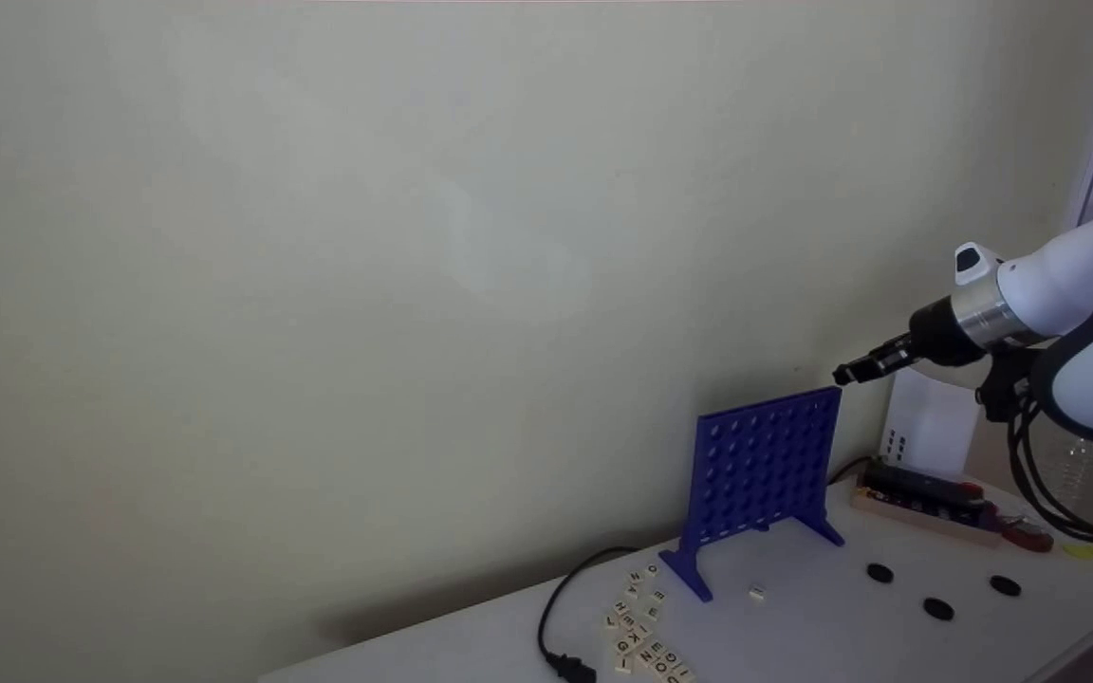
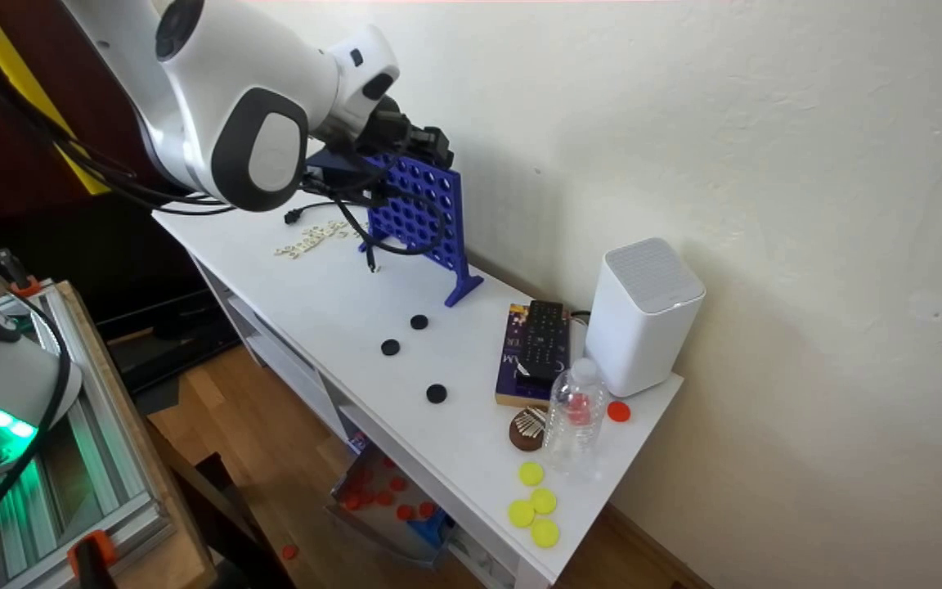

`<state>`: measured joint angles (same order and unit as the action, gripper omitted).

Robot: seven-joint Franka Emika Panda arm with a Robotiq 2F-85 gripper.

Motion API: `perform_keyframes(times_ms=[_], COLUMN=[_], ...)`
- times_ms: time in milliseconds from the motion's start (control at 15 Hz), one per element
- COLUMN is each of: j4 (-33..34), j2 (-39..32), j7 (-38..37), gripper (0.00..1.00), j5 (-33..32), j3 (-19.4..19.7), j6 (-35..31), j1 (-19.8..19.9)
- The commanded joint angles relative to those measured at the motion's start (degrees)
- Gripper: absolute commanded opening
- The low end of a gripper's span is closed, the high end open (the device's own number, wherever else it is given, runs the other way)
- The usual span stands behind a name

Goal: Put one black chip in the blue gameboard.

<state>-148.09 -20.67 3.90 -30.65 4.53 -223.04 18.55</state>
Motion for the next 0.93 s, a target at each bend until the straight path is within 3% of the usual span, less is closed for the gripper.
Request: perform_keyframes(times_ms=[0, 867], j4=[1.4, 2.9], j2=[-1.6, -3.9], j7=[-1.1, -0.5], gripper=[0.09, 0.09], j5=[-1.8, -1.4], j3=[-0.1, 0.0], j6=[-2.2, -4.3], j1=[0.4, 0.1])
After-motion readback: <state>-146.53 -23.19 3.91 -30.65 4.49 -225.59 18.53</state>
